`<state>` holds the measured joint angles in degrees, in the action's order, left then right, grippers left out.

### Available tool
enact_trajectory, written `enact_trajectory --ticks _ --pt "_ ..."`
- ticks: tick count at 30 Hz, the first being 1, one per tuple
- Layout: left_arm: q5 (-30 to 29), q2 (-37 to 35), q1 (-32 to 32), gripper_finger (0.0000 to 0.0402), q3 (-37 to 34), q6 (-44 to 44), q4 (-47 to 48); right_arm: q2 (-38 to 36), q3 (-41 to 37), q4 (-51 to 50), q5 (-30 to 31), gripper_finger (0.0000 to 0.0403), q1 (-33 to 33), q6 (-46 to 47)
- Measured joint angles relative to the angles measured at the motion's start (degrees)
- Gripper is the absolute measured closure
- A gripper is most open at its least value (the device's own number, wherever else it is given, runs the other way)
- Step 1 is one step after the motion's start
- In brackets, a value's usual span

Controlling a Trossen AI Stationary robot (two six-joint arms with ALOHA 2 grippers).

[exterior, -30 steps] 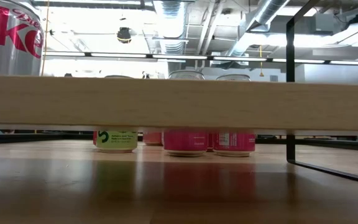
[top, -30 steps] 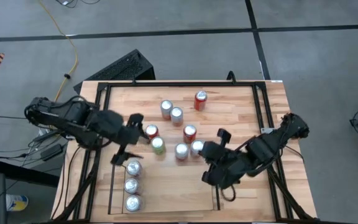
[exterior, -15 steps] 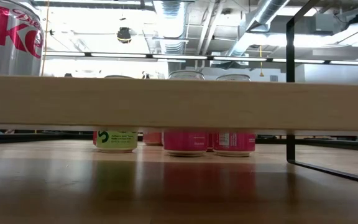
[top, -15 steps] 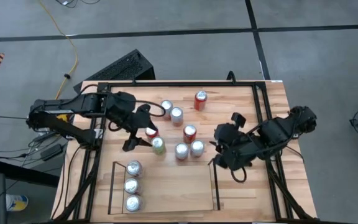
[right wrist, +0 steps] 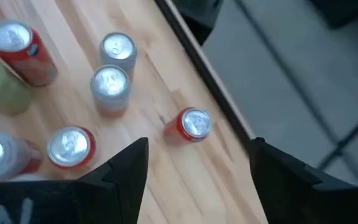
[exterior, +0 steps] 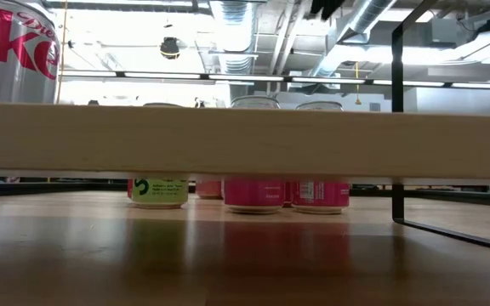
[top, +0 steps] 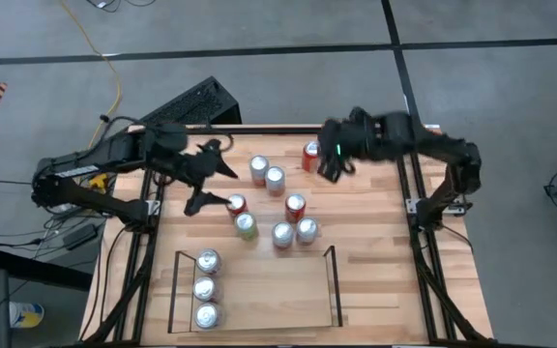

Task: Place canned beverage on shelf
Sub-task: Put the red soda can on the shelf

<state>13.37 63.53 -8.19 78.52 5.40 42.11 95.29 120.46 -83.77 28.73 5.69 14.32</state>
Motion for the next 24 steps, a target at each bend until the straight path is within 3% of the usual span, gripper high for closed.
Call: enact_trajectory --ticks 4,8,17,24 --pt "-4.32 -2.75 -1.33 0.0093 0.00 2.13 0.80 1.48 0.00 3.19 -9.33 0.0143 11.02 -2.66" --pt "-8.38 -4.41 -2.16 0.0093 0.00 2.53 1.66 5.45 0.00 4.42 -11.78 0.0143 17.41 -4.04" --pt "-10.75 -3.41 -2.72 0.0093 0.02 -5.64 1.19 15.42 -0.02 6.65 -18.28 0.0142 22.08 -13.23" --pt "-11.26 -1.66 -2.72 0.0093 0.02 -10.24 -0.55 19.78 -0.04 6.11 -19.78 0.0142 24.88 -3.72"
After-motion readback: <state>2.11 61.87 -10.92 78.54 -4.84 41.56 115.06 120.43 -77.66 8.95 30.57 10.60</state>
